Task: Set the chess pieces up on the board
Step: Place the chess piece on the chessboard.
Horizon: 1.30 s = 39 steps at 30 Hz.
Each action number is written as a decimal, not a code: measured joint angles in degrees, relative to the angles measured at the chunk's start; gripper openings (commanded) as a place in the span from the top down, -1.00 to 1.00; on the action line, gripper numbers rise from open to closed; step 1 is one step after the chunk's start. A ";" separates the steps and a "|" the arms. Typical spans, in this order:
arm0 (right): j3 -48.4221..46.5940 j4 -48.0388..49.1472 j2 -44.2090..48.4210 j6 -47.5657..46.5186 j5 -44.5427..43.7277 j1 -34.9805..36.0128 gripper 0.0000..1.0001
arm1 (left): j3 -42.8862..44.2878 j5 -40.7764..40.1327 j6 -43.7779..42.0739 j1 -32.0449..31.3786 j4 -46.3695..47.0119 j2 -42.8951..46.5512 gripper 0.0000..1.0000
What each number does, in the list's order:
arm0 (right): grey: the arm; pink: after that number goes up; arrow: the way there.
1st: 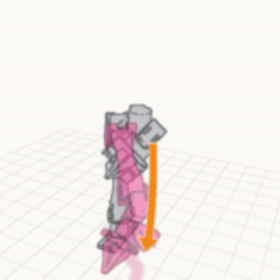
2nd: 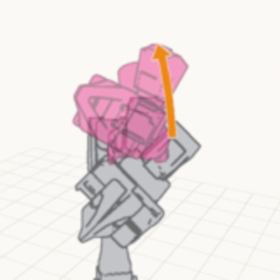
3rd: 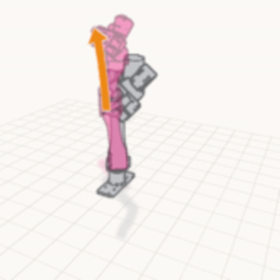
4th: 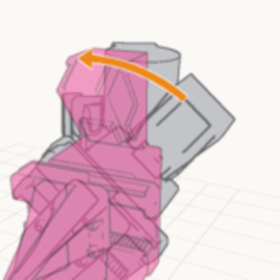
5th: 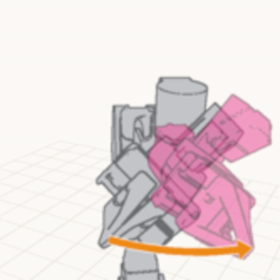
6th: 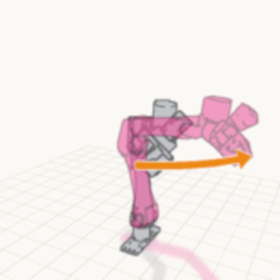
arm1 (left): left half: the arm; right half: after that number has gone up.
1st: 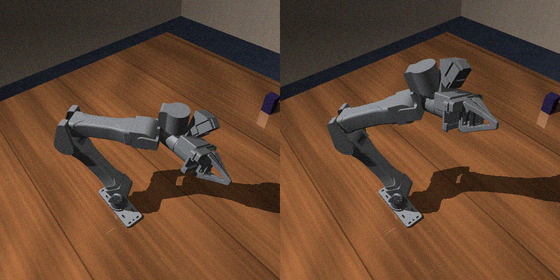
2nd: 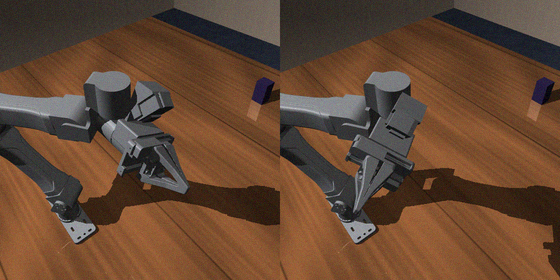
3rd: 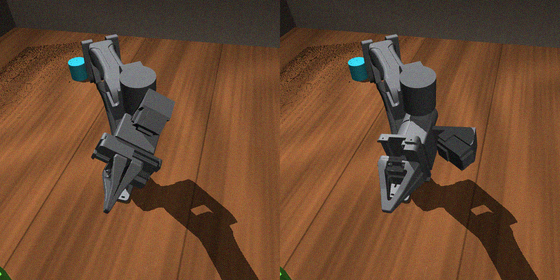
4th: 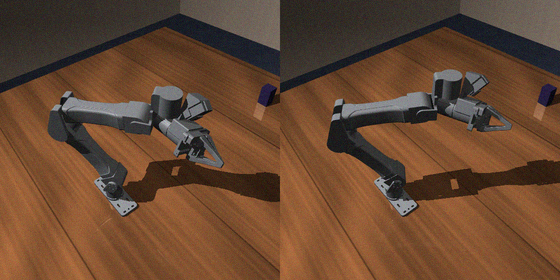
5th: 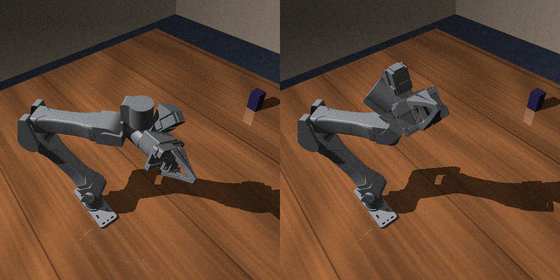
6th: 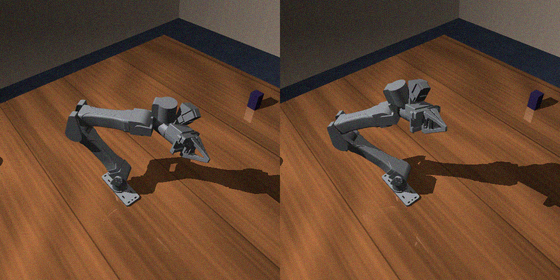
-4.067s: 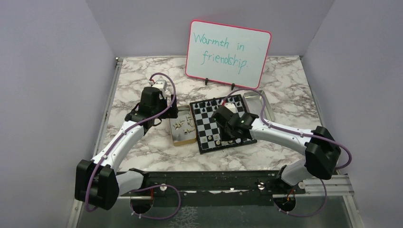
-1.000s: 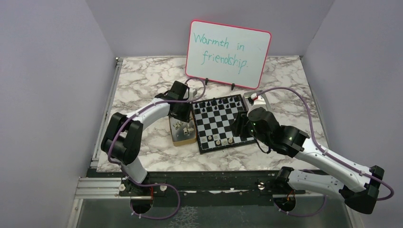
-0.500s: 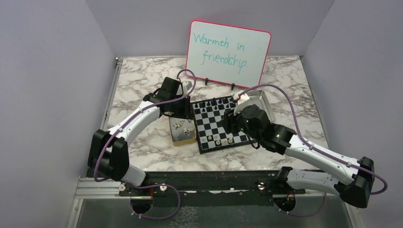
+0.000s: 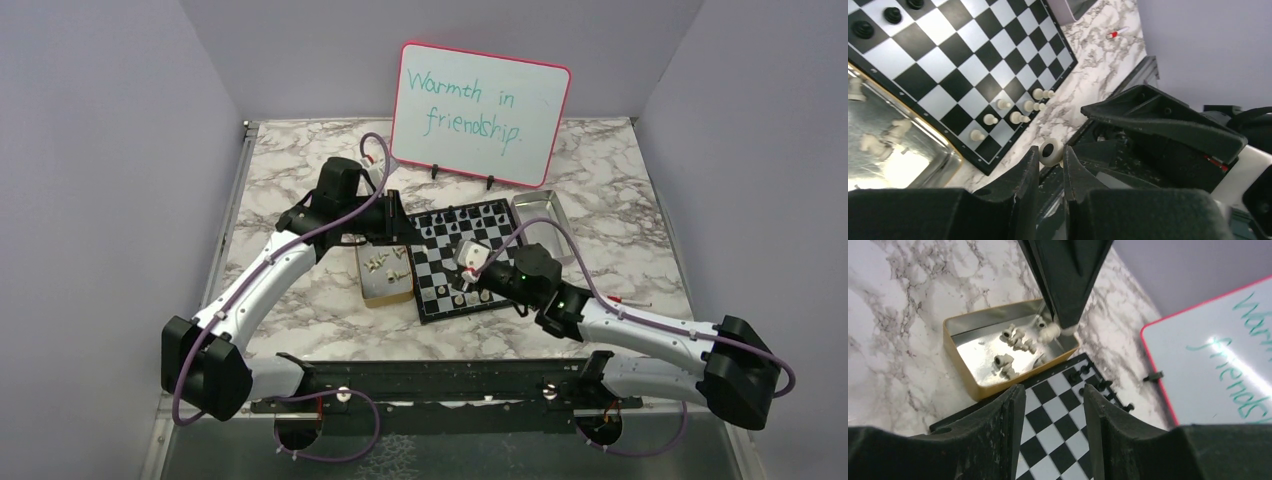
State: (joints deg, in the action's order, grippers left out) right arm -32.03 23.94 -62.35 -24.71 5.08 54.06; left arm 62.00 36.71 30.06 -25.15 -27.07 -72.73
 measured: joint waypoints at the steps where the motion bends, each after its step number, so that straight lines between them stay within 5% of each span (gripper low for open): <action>1: 0.57 1.05 -0.13 -2.54 1.05 0.00 0.02 | -0.09 0.59 0.83 0.00 0.31 0.00 0.92; 11: -2.08 11.06 -1.97 -13.03 5.44 0.00 0.13 | -1.22 4.96 6.67 0.00 2.84 0.28 0.92; 39: -1.62 11.15 -2.86 -15.41 8.98 0.24 -0.04 | -3.61 6.60 12.26 0.07 6.60 0.42 0.92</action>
State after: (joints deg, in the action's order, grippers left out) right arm -33.65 35.09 -65.21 -40.12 14.06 54.30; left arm 58.39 43.31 42.33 -25.08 -20.47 -72.31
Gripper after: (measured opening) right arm 0.496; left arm 0.204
